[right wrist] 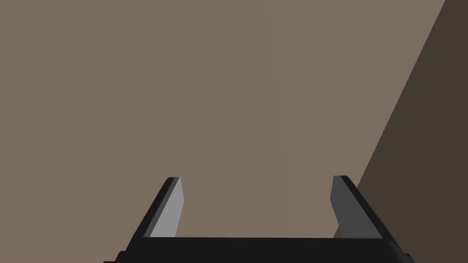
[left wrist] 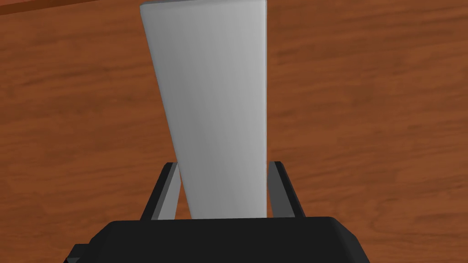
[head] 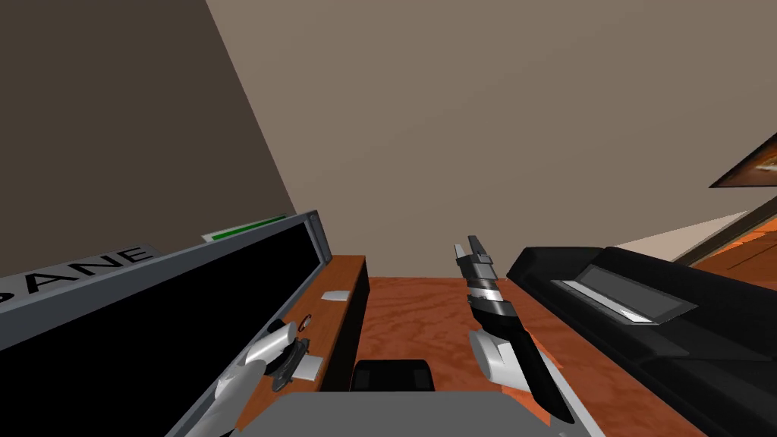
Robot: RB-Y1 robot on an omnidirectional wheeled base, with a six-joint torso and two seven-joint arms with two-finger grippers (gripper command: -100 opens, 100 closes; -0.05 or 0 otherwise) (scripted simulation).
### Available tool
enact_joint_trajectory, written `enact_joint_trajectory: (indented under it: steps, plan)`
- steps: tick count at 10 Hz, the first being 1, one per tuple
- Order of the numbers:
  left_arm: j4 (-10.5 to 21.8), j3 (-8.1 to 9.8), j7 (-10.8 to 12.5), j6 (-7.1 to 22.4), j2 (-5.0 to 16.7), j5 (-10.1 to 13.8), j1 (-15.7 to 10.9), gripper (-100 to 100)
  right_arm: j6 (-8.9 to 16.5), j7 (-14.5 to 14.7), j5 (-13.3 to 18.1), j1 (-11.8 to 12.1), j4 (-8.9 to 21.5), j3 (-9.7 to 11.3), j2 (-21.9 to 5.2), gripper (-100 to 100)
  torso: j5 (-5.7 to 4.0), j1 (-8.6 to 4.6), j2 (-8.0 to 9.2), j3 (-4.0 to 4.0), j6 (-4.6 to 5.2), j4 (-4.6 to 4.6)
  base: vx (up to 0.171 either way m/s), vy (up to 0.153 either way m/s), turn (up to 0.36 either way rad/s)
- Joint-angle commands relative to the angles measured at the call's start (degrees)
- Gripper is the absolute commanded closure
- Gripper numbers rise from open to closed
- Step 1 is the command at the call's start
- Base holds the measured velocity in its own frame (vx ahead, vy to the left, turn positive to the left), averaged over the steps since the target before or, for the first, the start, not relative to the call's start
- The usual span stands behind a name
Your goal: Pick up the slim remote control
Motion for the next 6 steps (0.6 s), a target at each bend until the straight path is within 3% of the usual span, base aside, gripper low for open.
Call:
enact_joint_trajectory:
  steps: [1,4,5,6]
  plan:
    - [-0.5,-1.26,2.9,0.9,0.0,-0.4,-1.0,100,0.0,0.0,0.0,0.0,0.0,0.0,0.0,0,0.0,0.0,0.0,0.0,0.0,0.0,-0.102,0.029,-0.133]
    - [-1.0,-2.95,7.1,2.0,0.1,-0.8,-2.4,100,0.0,0.0,0.0,0.0,0.0,0.0,0.0,0,-0.02,0.0,0.07,0.04,-0.04,0.0,-0.097,0.041,-0.085]
    - [-1.1,-2.55,5.9,1.7,0.0,-0.8,-1.9,100,0.0,0.0,0.0,0.0,0.0,0.0,0.0,0,-0.02,-0.03,0.04,0.02,-0.02,0.0,-0.039,0.017,-0.027]
    - [-1.2,-2.64,6.2,1.8,0.0,-0.8,-1.9,0,0.0,0.0,0.0,0.0,0.0,0.0,0.0,0,-0.02,-0.08,-0.08,-0.04,-0.07,-0.02,-0.007,0.003,0.005]
